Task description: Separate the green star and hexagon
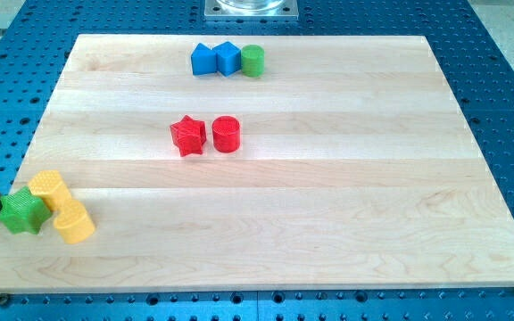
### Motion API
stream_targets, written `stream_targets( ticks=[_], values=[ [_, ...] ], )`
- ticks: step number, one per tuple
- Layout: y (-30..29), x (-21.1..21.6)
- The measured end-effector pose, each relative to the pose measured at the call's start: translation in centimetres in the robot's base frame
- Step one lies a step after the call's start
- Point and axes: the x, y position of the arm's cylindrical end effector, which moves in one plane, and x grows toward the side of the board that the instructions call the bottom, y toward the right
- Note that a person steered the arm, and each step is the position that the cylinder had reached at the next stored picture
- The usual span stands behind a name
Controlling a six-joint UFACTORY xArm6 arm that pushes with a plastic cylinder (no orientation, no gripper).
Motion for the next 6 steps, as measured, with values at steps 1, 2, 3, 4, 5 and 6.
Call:
stream_targets(
  ticks=[1,2,3,4,5,6],
  values=[
    [0.0,2.5],
    [0.5,7.4],
    [3.7,7.5],
    [6.9,5.6],
    [4.7,3.4],
    [4.6,4.9]
  ],
)
